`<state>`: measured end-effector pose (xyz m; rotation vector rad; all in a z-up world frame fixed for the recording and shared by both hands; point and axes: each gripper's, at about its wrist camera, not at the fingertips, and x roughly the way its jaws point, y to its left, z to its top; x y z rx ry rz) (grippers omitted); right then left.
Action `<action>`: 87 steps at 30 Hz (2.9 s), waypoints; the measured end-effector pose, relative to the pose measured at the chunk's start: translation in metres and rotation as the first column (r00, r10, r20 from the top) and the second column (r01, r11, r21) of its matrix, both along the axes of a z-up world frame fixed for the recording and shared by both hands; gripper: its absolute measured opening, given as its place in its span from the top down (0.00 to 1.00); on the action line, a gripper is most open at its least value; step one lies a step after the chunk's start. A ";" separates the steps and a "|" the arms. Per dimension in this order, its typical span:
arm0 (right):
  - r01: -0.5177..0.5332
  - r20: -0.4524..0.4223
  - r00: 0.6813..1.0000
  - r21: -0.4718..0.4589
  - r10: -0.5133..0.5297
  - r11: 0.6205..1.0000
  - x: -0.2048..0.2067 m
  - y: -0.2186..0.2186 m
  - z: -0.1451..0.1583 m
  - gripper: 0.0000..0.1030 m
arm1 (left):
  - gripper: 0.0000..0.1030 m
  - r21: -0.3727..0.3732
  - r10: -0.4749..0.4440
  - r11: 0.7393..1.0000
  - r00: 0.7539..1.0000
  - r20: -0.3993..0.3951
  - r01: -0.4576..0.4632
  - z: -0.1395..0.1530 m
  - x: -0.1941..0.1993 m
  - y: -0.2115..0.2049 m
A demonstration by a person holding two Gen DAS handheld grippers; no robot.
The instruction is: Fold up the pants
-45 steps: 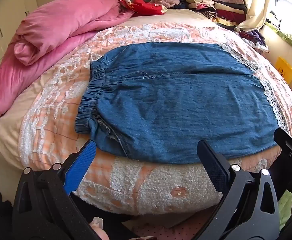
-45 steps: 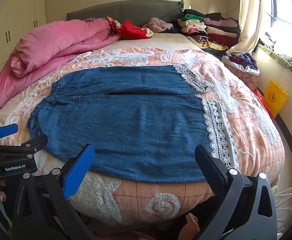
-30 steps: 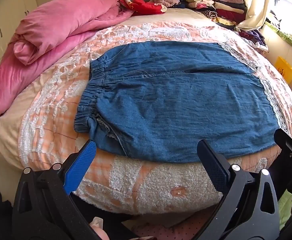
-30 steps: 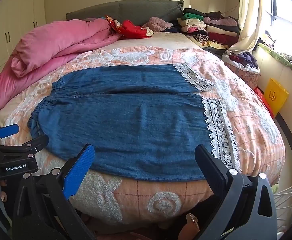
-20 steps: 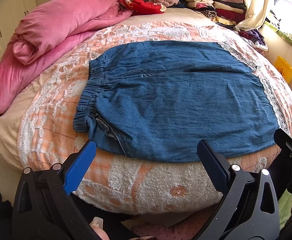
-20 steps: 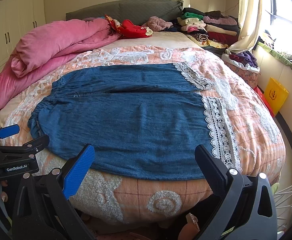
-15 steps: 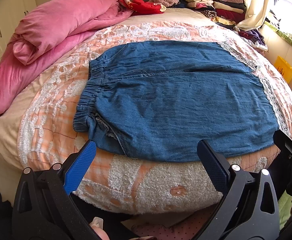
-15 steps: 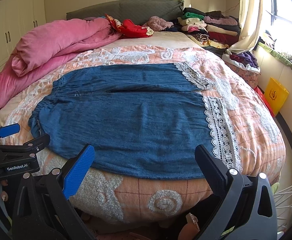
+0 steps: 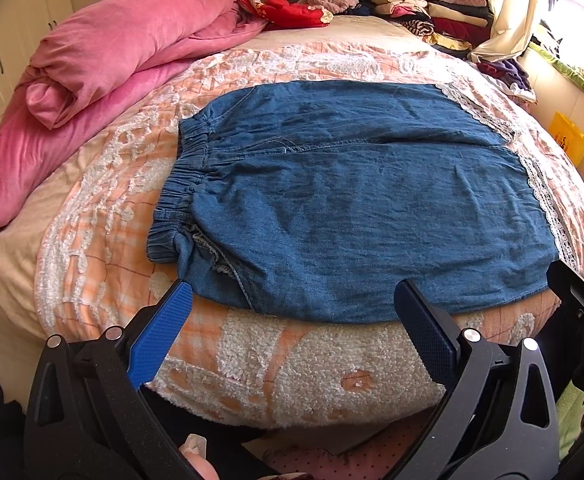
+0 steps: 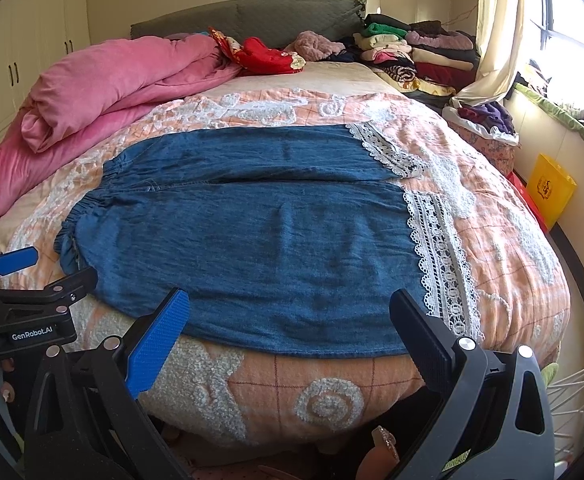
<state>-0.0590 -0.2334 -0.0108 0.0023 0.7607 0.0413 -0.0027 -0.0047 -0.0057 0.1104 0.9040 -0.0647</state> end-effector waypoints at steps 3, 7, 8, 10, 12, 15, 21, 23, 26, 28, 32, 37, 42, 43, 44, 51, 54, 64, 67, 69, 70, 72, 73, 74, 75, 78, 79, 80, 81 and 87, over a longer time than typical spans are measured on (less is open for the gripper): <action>0.000 0.000 1.000 0.000 0.000 1.000 0.000 0.000 0.000 0.04 | 0.08 0.002 0.001 1.000 1.000 0.000 -0.001 0.000 0.000 0.000; -0.001 0.002 1.000 0.001 0.001 1.000 0.000 0.000 0.000 0.04 | 0.08 0.001 0.000 1.000 1.000 -0.002 0.000 -0.001 0.000 -0.001; -0.001 0.002 1.000 0.003 0.001 1.000 0.000 0.000 0.000 0.04 | 0.08 0.002 0.000 1.000 1.000 -0.002 0.000 0.000 0.000 0.000; -0.003 0.002 1.000 0.004 0.003 1.000 0.000 -0.001 0.001 0.04 | 0.08 0.001 -0.001 1.000 1.000 -0.001 0.001 0.000 0.000 0.000; -0.001 0.001 1.000 0.004 0.001 1.000 0.000 0.000 0.001 0.04 | 0.08 0.000 0.001 1.000 1.000 -0.001 -0.001 0.000 -0.001 0.001; -0.005 0.000 1.000 0.006 0.005 1.000 0.002 0.000 0.002 0.04 | 0.08 -0.003 0.001 1.000 1.000 -0.003 -0.001 0.000 0.000 0.004; -0.021 -0.009 1.000 0.006 0.021 1.000 0.008 0.003 0.002 0.04 | 0.08 -0.007 -0.004 1.000 1.000 -0.006 0.004 -0.002 0.001 0.004; -0.029 -0.013 0.999 0.010 0.029 1.000 0.009 0.004 0.002 0.04 | 0.08 -0.012 -0.007 1.000 1.000 -0.007 0.007 -0.003 0.003 0.005; -0.042 -0.025 0.999 0.007 0.042 0.999 0.014 0.007 0.001 0.04 | 0.08 -0.020 -0.007 1.000 1.000 -0.006 0.007 -0.005 0.009 0.008; -0.050 -0.032 0.998 0.008 0.050 0.999 0.017 0.009 0.000 0.04 | 0.08 -0.031 -0.009 0.999 1.000 -0.007 0.009 -0.006 0.013 0.010; -0.066 -0.047 0.997 0.029 0.068 0.997 0.030 0.010 0.001 0.04 | 0.08 -0.052 -0.011 0.999 1.000 -0.011 0.010 -0.008 0.026 0.017; -0.086 -0.054 0.995 0.042 0.089 0.995 0.054 0.010 0.004 0.04 | 0.08 -0.059 0.007 0.998 1.000 -0.014 -0.007 -0.007 0.051 0.026; -0.104 -0.064 0.992 0.054 0.108 0.993 0.087 0.011 0.008 0.04 | 0.08 -0.068 0.033 0.997 0.999 -0.004 -0.034 -0.003 0.077 0.037; -0.106 -0.064 0.992 0.054 0.109 0.993 0.092 0.011 0.009 0.04 | 0.08 -0.076 0.041 0.996 0.999 -0.005 -0.041 -0.002 0.085 0.041; -0.108 -0.065 0.992 0.054 0.112 0.993 0.100 0.012 0.009 0.04 | 0.08 -0.080 0.045 0.996 0.999 -0.005 -0.046 -0.001 0.090 0.043; -0.149 -0.081 0.985 0.035 0.151 0.988 0.145 0.024 0.014 0.04 | 0.08 -0.084 0.070 0.994 0.998 0.009 -0.069 0.006 0.131 0.060; -0.163 -0.080 0.983 0.024 0.165 0.986 0.165 0.031 0.018 0.04 | 0.08 -0.088 0.082 0.993 0.997 0.010 -0.081 0.010 0.150 0.068; -0.240 -0.049 0.969 0.030 0.242 0.970 0.235 0.051 0.043 0.04 | 0.08 -0.090 0.130 0.988 0.991 0.028 -0.127 0.016 0.204 0.101; -0.273 -0.064 0.959 0.049 0.276 0.961 0.261 0.056 0.044 0.04 | 0.08 -0.082 0.136 0.988 0.991 0.018 -0.134 0.013 0.218 0.111; -0.299 -0.071 0.951 0.030 0.301 0.954 0.276 0.062 0.042 0.04 | 0.08 -0.069 0.147 0.987 0.989 0.012 -0.146 0.010 0.226 0.117; -0.316 -0.071 0.946 0.008 0.316 0.949 0.283 0.065 0.041 0.04 | 0.08 -0.067 0.147 0.987 0.989 0.007 -0.146 0.007 0.231 0.121; -0.357 -0.087 0.932 -0.047 0.353 0.933 0.299 0.074 0.035 0.04 | 0.08 -0.067 0.148 0.987 0.989 -0.009 -0.148 0.001 0.240 0.129; -0.377 -0.101 0.924 -0.066 0.370 0.924 0.306 0.078 0.031 0.04 | 0.08 -0.067 0.144 0.987 0.989 -0.016 -0.145 -0.002 0.243 0.132; -0.412 -0.126 0.908 -0.091 0.400 0.907 0.316 0.084 0.024 0.04 | 0.08 -0.066 0.139 0.988 0.990 -0.026 -0.140 -0.005 0.247 0.135; -0.428 -0.140 0.900 -0.109 0.412 0.897 0.321 0.087 0.020 0.04 | 0.08 -0.064 0.138 0.988 0.990 -0.035 -0.140 -0.008 0.250 0.136; -0.475 -0.183 0.875 -0.148 0.448 0.867 0.338 0.101 0.004 0.04 | 0.08 -0.065 0.109 0.992 0.993 -0.048 -0.112 -0.018 0.260 0.138; -0.486 -0.197 0.868 -0.145 0.456 0.862 0.343 0.103 0.000 0.04 | 0.08 -0.040 0.091 0.995 0.994 -0.057 -0.093 -0.023 0.263 0.135; -0.501 -0.221 0.856 -0.135 0.467 0.855 0.350 0.108 -0.007 0.04 | 0.08 -0.019 0.080 0.997 0.995 -0.062 -0.081 -0.027 0.265 0.132; -0.511 -0.232 0.849 -0.135 0.475 0.849 0.354 0.111 -0.012 0.04 | 0.08 -0.002 0.061 0.998 0.996 -0.066 -0.062 -0.032 0.267 0.128; -0.578 -0.272 0.808 -0.188 0.524 0.794 0.373 0.137 -0.031 0.04 | 0.38 -0.029 -0.032 0.999 0.997 -0.077 0.030 -0.050 0.273 0.113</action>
